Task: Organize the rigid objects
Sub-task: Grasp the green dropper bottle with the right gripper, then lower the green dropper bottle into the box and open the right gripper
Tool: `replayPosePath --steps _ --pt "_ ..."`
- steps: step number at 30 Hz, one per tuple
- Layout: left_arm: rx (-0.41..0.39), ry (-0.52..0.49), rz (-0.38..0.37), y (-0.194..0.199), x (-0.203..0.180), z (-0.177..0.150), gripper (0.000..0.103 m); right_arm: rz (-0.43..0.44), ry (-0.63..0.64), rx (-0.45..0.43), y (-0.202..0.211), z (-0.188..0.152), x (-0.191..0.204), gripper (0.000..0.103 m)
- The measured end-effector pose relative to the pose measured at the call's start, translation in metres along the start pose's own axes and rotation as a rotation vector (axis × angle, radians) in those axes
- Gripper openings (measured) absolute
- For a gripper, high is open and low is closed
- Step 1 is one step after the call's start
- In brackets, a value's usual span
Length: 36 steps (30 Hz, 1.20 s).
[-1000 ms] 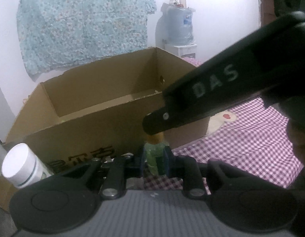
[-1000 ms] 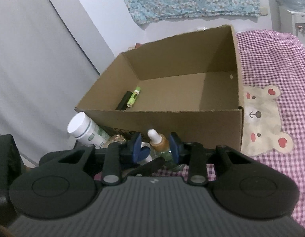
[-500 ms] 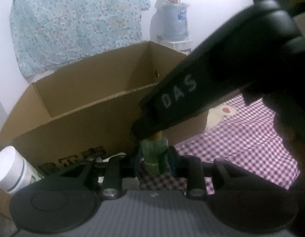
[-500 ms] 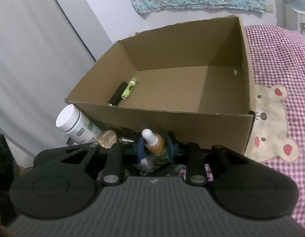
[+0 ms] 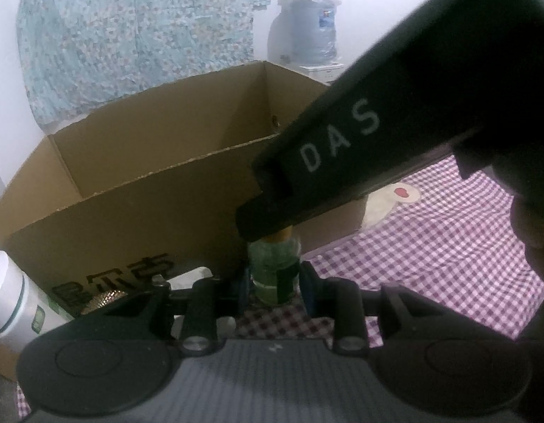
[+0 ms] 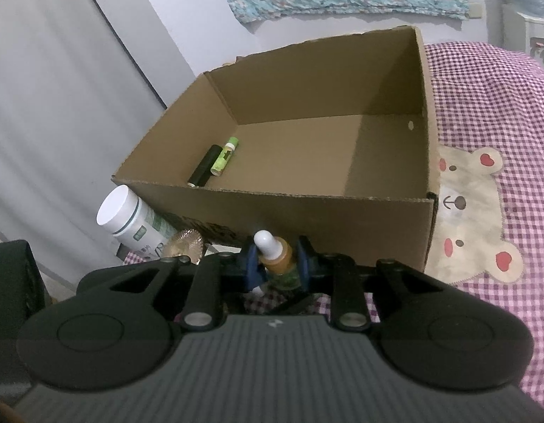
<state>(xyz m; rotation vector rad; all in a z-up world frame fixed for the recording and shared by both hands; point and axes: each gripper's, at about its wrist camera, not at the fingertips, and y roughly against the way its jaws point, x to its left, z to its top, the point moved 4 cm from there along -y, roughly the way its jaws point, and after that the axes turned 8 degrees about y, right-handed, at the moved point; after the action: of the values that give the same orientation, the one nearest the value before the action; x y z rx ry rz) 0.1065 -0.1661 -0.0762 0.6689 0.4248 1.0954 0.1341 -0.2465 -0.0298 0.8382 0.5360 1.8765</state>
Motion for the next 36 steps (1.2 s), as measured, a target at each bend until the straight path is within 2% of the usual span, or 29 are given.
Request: replayPosePath --steps 5,11,16,21,24,29,33,35,36 --pt "-0.022 -0.007 -0.003 0.019 -0.006 0.002 0.031 -0.008 0.002 -0.009 0.017 0.000 0.007 0.021" --pt "-0.082 0.005 0.003 0.063 -0.004 0.020 0.031 0.003 0.048 -0.064 0.057 0.012 0.032 0.021" --pt "-0.132 0.023 0.037 0.097 0.011 0.047 0.030 0.042 0.107 -0.123 0.084 0.041 0.057 0.021" --pt "-0.160 0.052 0.063 0.113 0.043 0.081 0.030 0.087 0.179 -0.156 0.090 0.087 0.083 0.022" --pt "-0.134 0.075 0.075 0.104 0.069 0.100 0.029 0.116 0.197 -0.138 0.075 0.119 0.092 0.022" --pt "-0.009 0.124 0.074 0.065 0.115 0.116 0.028 0.159 0.167 -0.039 0.015 0.159 0.088 0.021" --pt "0.110 0.178 0.051 0.026 0.147 0.115 0.025 0.185 0.088 0.071 -0.044 0.168 0.076 0.021" --pt "0.153 0.205 0.046 0.011 0.159 0.112 0.018 0.192 0.045 0.125 -0.070 0.166 0.068 0.021" --pt "0.165 0.207 0.044 0.005 0.163 0.111 0.018 0.194 0.025 0.153 -0.083 0.164 0.065 0.021"
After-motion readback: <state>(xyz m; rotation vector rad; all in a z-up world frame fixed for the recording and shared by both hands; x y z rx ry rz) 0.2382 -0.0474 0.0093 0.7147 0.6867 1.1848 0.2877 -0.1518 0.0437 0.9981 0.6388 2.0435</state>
